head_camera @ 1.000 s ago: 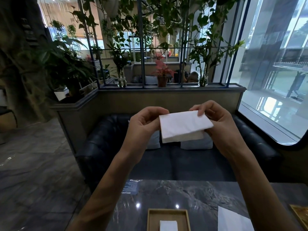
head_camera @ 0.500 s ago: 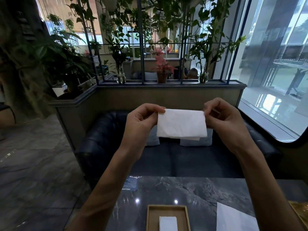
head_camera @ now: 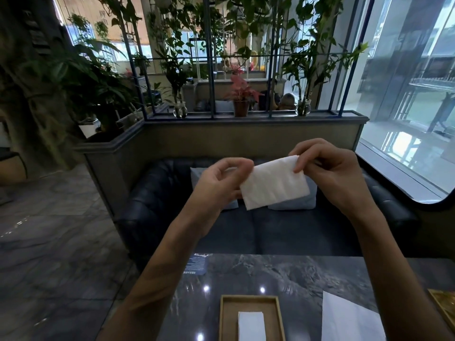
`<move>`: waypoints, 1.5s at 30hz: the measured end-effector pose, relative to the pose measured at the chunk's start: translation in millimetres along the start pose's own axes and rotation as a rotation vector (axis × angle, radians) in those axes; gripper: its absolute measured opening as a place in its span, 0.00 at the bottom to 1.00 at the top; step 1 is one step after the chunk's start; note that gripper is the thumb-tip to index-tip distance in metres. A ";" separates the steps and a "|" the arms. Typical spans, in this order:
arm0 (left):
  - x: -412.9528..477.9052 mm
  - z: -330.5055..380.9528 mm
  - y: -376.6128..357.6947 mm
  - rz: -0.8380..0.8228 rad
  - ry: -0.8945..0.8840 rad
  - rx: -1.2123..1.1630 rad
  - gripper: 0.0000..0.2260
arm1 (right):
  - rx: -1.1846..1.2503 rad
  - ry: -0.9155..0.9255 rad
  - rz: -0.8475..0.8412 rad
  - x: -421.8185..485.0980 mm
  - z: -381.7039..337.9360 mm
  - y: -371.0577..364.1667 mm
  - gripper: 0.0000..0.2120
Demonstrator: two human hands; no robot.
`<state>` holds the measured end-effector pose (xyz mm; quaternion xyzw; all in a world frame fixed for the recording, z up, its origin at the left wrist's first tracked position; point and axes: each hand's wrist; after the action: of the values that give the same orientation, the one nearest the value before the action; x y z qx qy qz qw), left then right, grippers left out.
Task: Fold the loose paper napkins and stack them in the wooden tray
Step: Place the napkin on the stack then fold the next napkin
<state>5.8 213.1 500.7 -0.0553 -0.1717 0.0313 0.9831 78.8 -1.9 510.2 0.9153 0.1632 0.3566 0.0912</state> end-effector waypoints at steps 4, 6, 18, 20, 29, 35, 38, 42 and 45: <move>-2.9 -8.5 1.5 -0.003 -0.023 0.095 0.08 | 0.022 -0.084 -0.009 -1.6 0.0 -2.2 0.16; -3.7 -12.3 1.0 0.065 -0.026 0.038 0.07 | 0.199 -0.280 0.058 -5.8 6.3 -9.3 0.09; -27.9 -64.4 1.6 0.022 0.285 -0.047 0.13 | 0.203 -0.594 0.101 -33.5 42.2 -61.7 0.24; -28.7 -74.2 5.7 0.063 0.259 0.001 0.12 | 0.166 -0.601 0.043 -33.7 47.3 -65.3 0.26; -16.5 -135.1 25.8 0.219 0.239 0.054 0.07 | 0.263 -0.843 -0.001 -64.3 101.8 -91.7 0.11; -36.5 -261.4 39.5 0.212 0.459 0.367 0.02 | 0.009 -1.132 -0.126 -136.8 206.3 -122.2 0.10; -71.2 -338.2 43.0 0.175 0.667 0.396 0.03 | -0.064 -1.304 -0.211 -192.8 254.3 -136.3 0.07; -110.3 -406.1 36.3 0.180 0.870 0.415 0.01 | -0.187 -1.491 -0.232 -255.4 300.7 -157.8 0.08; -125.5 -439.4 31.4 0.173 0.964 0.492 0.05 | -0.201 -1.599 -0.203 -284.9 325.4 -169.7 0.12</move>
<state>36.4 191.1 44.2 0.1543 0.3157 0.1226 0.9281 64.0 35.8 47.4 0.8615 0.0982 -0.4020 0.2942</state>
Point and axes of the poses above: each hand's wrist, its own x-axis towards the middle knuckle, its own y-axis out of the back of the hand, z = x × y, and after that the axes turned 7 degrees about -y, right-handed
